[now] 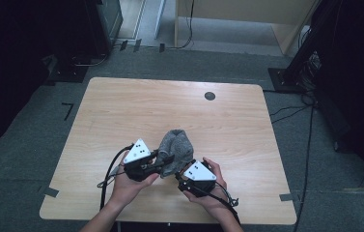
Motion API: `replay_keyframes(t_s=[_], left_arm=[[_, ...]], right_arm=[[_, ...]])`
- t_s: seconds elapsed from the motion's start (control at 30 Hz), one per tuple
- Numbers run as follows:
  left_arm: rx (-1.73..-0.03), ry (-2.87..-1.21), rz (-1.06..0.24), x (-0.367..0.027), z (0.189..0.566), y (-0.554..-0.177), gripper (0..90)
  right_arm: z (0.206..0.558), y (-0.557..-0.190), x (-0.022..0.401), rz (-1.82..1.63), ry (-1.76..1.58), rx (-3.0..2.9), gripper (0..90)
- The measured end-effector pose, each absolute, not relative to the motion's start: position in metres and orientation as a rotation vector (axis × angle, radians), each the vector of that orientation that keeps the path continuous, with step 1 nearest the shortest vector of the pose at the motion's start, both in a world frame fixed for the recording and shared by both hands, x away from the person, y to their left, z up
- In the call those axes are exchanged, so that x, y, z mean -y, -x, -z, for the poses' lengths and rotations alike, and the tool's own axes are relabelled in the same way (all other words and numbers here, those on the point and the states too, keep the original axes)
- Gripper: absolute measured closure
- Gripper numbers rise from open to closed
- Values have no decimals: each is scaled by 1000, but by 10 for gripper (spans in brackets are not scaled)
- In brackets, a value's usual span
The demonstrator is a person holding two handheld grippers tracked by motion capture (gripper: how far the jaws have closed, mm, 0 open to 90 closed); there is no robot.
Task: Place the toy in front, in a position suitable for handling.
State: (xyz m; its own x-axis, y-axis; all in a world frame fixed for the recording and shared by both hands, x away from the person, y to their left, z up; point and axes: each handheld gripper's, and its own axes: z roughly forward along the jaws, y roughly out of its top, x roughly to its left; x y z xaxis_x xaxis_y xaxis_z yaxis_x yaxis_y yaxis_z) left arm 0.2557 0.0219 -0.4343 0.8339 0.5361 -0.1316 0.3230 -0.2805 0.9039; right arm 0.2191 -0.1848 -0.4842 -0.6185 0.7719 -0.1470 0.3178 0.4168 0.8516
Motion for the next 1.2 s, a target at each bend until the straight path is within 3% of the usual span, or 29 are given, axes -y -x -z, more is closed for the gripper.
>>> replay_keyframes(t_s=[0.23, 0.33, 0.4, 0.63, 0.83, 1.03, 1.2], left_arm=[[-756, -1847, -200, -33, 438, -268, 724], [-668, -1867, -168, -25, 435, -258, 740], [-611, -1911, -222, -15, 432, -251, 740], [-738, -1854, -190, -35, 436, -266, 744], [-638, -1885, -190, -20, 432, -254, 742], [-745, -1845, -164, -34, 436, -266, 746], [-633, -1892, -187, -17, 433, -253, 741]], right_arm=[[483, -221, 188, -1120, -931, -2147, 346], [485, -221, 186, -1129, -937, -2146, 346], [485, -220, 185, -1136, -930, -2142, 346], [484, -220, 187, -1118, -931, -2137, 347], [482, -221, 187, -1155, -938, -2124, 347], [483, -221, 188, -1136, -948, -2126, 347], [482, -220, 186, -1140, -947, -2127, 346]])
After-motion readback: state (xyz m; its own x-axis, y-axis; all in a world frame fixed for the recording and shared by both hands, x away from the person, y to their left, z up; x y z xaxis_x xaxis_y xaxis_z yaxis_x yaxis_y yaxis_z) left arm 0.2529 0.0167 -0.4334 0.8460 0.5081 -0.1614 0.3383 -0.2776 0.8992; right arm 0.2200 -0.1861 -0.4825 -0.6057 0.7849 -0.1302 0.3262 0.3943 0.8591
